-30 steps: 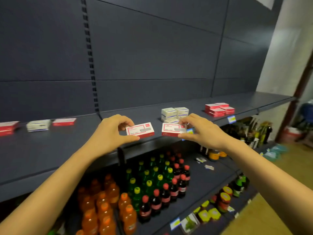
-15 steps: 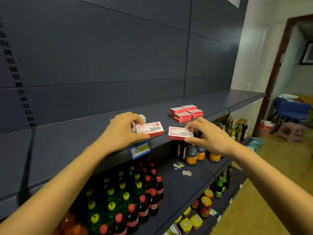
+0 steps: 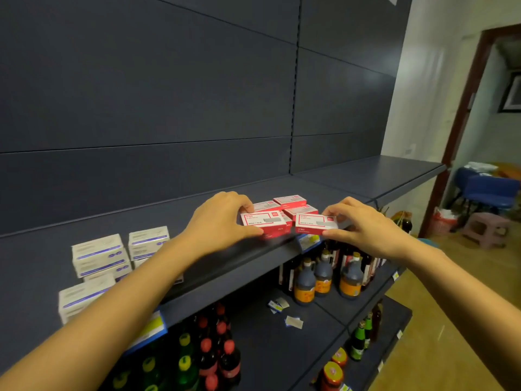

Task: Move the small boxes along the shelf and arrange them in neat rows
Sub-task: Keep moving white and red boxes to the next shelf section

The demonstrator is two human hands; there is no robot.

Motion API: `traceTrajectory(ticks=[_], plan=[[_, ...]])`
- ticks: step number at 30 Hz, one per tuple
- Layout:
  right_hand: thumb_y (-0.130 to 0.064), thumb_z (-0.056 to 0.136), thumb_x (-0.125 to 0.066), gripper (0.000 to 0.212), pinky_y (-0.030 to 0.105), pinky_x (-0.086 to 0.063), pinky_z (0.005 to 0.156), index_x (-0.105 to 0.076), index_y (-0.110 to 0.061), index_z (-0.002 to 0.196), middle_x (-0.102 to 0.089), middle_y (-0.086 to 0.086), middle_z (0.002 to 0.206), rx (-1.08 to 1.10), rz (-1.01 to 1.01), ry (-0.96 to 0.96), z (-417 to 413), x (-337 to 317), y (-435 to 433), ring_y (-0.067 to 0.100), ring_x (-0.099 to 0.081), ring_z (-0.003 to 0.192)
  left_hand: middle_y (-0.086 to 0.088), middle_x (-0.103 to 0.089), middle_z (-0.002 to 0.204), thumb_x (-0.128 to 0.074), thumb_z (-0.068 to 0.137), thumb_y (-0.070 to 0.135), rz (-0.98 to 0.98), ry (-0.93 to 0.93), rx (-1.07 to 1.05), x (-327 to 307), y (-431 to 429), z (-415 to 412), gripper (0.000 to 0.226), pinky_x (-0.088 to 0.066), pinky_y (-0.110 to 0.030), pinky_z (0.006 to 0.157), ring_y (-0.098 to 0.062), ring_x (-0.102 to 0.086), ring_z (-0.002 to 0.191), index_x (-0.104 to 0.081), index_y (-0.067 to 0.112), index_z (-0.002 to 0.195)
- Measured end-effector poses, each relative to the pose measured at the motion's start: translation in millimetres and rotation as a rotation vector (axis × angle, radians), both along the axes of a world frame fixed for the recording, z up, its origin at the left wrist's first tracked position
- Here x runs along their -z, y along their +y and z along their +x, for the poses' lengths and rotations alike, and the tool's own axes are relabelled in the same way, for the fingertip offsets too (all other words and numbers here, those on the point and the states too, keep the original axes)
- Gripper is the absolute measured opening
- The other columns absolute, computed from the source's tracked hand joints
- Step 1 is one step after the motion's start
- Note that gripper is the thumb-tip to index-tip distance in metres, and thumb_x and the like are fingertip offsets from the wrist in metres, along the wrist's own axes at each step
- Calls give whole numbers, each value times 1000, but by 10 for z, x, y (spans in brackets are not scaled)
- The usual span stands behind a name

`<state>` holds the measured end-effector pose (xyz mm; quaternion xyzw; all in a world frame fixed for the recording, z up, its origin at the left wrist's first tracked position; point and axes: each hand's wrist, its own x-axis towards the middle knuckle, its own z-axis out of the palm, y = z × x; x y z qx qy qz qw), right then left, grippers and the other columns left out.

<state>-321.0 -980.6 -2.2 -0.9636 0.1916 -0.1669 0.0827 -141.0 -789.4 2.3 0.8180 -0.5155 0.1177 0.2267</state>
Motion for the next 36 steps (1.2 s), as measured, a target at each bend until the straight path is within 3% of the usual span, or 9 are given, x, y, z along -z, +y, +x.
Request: traceTrajectory(ticks=[15, 21, 24, 30, 36], plan=[[-46, 85, -56, 41, 44, -48, 91, -49, -32, 123, -47, -12, 119, -270, 55, 22, 715, 21, -1058, 9, -47, 111, 3, -58, 118, -64, 77, 48, 42, 71, -216, 221, -673, 126, 46, -46, -30, 87, -10, -48, 103, -56, 21, 113], [-50, 85, -55, 45, 39, -47, 92, -48, -32, 126, -48, -12, 126, -392, 11, 64, 913, 68, -1252, 7, -44, 114, 7, -59, 111, -64, 76, 50, -25, 38, -330, 226, -749, 3, 42, -46, -28, 82, -6, -47, 94, -59, 22, 108], [-50, 83, -57, 42, 31, -45, 83, -49, -34, 122, -51, -14, 126, -412, -31, 3, 988, 101, -1304, 7, -45, 113, 11, -57, 103, -60, 78, 51, -87, 13, -389, 206, -714, -61, 38, -40, -23, 78, -3, -44, 91, -61, 23, 104], [-45, 84, -58, 28, 26, -35, 73, -54, -38, 111, -51, -18, 118, -562, -57, -172, 1091, 65, -1144, 5, -46, 103, 8, -63, 104, -57, 84, 44, -130, -125, -586, 97, -411, -158, 27, -39, -27, 80, -6, -43, 88, -62, 22, 100], [-41, 87, -54, 22, 28, -39, 77, -55, -38, 109, -53, -20, 116, -827, -26, -253, 1251, -48, -436, 5, -48, 106, 3, -63, 103, -57, 86, 38, -123, -208, -816, -35, 151, -442, 25, -43, -32, 80, -18, -54, 100, -63, 18, 101]])
